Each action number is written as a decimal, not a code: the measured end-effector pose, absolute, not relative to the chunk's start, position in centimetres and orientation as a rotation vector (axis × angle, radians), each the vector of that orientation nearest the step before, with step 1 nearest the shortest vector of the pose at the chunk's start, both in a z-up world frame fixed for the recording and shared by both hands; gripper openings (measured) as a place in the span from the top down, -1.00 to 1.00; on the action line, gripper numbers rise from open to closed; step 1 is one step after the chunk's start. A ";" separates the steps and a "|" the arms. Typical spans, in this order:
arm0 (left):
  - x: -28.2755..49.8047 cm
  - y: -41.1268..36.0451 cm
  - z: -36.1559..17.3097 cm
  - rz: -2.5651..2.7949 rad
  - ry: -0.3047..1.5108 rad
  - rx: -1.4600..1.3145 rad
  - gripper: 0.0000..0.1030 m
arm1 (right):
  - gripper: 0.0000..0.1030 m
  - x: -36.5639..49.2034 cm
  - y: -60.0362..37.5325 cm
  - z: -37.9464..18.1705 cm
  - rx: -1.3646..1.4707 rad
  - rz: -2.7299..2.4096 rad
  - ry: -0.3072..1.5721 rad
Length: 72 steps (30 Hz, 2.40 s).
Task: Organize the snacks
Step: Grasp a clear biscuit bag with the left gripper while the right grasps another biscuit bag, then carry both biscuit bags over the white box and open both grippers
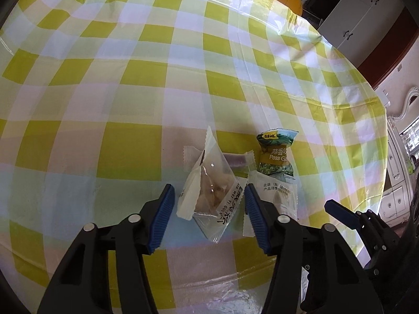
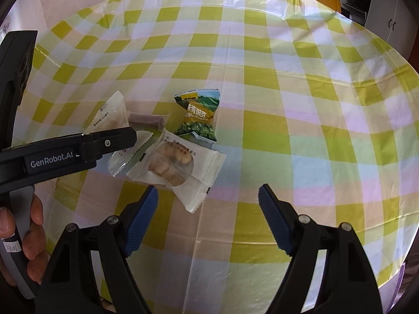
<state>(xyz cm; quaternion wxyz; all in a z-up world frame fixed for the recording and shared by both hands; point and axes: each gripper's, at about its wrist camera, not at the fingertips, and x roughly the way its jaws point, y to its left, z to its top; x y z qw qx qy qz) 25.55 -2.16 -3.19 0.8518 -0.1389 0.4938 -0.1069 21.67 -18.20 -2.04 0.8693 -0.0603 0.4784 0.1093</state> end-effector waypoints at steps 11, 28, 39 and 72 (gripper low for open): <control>25.6 0.1 -3.4 -0.193 1.018 -0.355 0.29 | -0.57 23.6 -16.3 -2.9 -0.171 0.269 1.006; 25.2 3.0 -3.4 -0.099 0.972 -0.424 0.31 | -0.57 25.9 -14.3 -3.2 -0.044 0.380 1.056; 24.8 4.0 -3.4 -0.082 0.956 -0.449 0.31 | -0.43 24.7 -13.3 -3.0 -0.032 0.467 1.080; 22.1 2.1 -2.2 -0.128 0.940 -0.415 0.37 | 0.13 22.4 -13.8 -2.7 -0.136 0.275 1.005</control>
